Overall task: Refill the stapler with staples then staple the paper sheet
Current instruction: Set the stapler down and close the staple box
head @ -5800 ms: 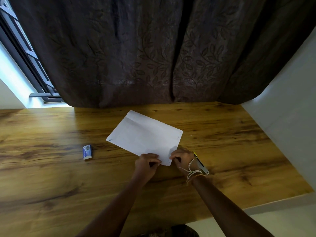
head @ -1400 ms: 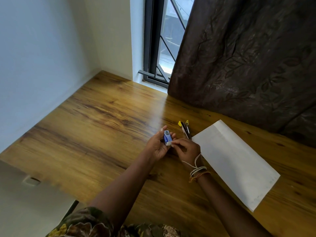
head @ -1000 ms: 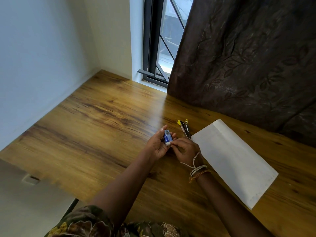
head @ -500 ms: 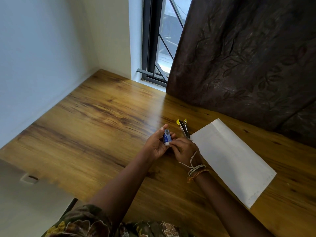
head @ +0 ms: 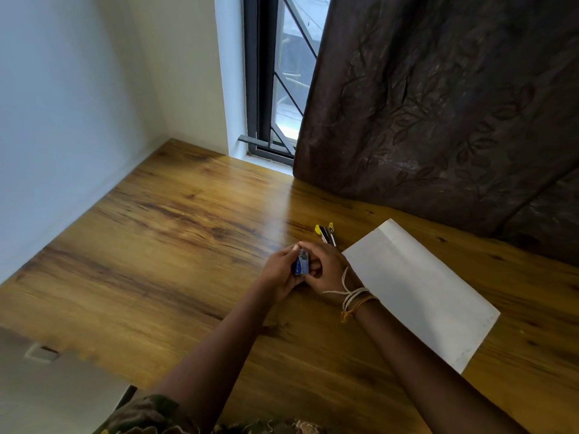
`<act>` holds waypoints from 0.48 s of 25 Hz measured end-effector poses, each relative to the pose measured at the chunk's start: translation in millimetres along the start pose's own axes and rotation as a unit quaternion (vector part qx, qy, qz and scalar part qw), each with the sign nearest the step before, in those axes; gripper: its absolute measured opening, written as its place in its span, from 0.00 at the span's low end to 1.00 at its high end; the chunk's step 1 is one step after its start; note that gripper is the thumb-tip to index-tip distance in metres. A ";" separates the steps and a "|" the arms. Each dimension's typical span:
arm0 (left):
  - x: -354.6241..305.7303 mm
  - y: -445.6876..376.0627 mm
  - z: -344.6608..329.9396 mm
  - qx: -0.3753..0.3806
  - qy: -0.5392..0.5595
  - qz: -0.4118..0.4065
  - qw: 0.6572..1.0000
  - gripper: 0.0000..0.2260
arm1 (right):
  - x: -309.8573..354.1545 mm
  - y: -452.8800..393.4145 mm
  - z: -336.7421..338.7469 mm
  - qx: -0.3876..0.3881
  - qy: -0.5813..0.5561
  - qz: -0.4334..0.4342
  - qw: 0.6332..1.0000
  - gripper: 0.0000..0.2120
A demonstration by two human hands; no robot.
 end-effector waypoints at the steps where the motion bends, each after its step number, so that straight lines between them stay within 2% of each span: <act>1: -2.6 -2.2 2.6 -0.023 -0.040 -0.019 0.999 0.16 | -2.4 -2.7 -2.1 0.012 0.007 -0.006 1.000 0.28; 3: -17.2 -2.8 8.3 -0.089 -0.155 -0.102 0.979 0.15 | -7.5 -12.0 -3.0 0.016 0.034 -0.039 0.999 0.29; 4: -28.3 0.4 10.5 -0.127 -0.230 -0.165 0.951 0.15 | -9.3 -18.1 -2.7 0.012 0.056 -0.054 0.997 0.28; 6: -45.7 11.5 8.6 -0.166 -0.378 -0.284 0.866 0.14 | -10.4 -28.4 -3.8 0.010 0.118 -0.061 0.991 0.27; 9: -37.2 17.3 -2.1 -0.076 -0.539 -0.343 0.766 0.14 | -13.1 -30.0 -8.8 0.032 0.172 -0.052 0.983 0.25; 10: -32.4 17.1 -1.7 -0.053 -0.570 -0.350 0.741 0.15 | -16.0 -25.6 -8.7 0.028 0.159 -0.056 0.985 0.25; 12: -30.5 16.8 2.3 -0.058 -0.597 -0.372 0.709 0.16 | -26.5 -12.7 -3.4 -0.024 0.092 -0.088 0.992 0.24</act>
Point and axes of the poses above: each hand's wrist, its own y-axis away from the middle knuckle, its own z-axis out of the back of the hand, x = y × z, the point moved 8 cm from there along -y, towards the middle knuckle, and after that the axes turned 13 degrees about y, right-handed, at the moved point
